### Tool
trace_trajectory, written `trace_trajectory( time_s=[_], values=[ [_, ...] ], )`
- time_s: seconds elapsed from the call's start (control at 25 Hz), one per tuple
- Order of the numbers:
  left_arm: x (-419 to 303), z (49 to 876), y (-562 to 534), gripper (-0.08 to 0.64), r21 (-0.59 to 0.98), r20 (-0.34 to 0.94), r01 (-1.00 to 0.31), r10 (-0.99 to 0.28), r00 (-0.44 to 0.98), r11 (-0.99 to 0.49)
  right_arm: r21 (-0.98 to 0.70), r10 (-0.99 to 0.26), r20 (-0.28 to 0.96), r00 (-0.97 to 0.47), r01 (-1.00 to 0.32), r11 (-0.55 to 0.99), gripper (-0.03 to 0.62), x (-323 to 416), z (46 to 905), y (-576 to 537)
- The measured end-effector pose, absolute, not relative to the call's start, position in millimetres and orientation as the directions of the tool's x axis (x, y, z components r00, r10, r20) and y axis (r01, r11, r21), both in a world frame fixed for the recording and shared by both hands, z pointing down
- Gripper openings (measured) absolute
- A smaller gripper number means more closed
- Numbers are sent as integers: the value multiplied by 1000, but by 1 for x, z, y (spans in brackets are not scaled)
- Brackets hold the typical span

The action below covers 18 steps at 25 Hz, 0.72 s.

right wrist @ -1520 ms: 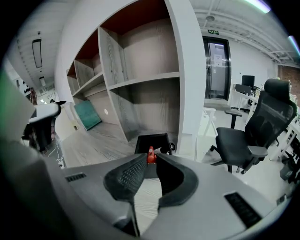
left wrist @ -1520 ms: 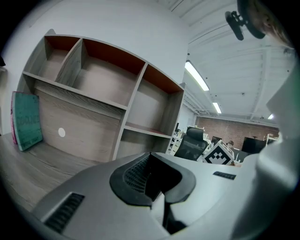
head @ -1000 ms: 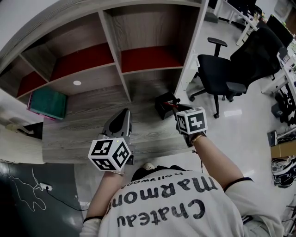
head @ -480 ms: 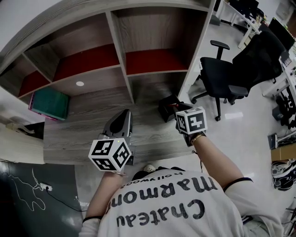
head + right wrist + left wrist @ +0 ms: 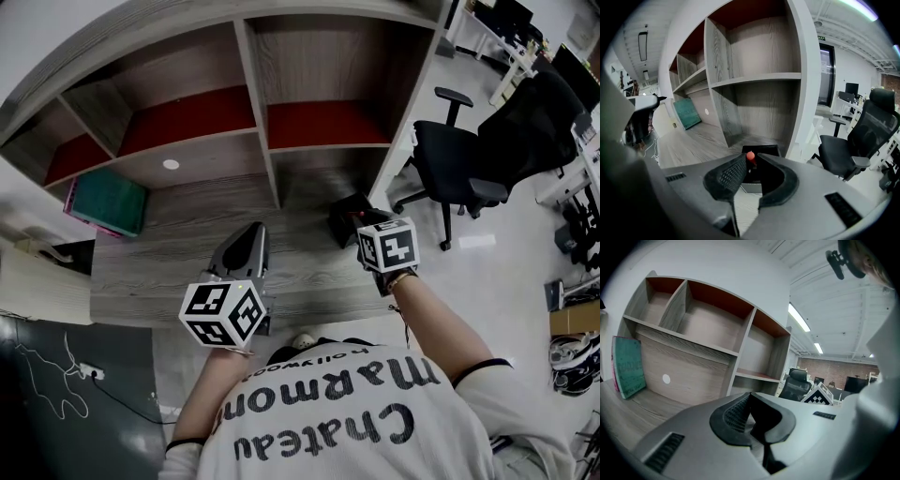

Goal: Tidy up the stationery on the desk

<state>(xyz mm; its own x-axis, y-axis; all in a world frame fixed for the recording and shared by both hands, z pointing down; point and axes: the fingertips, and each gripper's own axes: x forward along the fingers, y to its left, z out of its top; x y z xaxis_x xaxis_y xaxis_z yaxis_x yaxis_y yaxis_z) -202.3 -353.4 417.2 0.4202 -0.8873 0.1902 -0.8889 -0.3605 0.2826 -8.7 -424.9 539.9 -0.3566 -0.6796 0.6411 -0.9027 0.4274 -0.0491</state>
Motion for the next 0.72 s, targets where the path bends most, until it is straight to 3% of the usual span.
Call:
trace_trajectory(
  time_s=[0.72],
  values=[
    [-226,422,-336,15,285,191,-910,-913,361,-301,-70,-669,653,-354,-908,413,72,-14,558,-430]
  ],
)
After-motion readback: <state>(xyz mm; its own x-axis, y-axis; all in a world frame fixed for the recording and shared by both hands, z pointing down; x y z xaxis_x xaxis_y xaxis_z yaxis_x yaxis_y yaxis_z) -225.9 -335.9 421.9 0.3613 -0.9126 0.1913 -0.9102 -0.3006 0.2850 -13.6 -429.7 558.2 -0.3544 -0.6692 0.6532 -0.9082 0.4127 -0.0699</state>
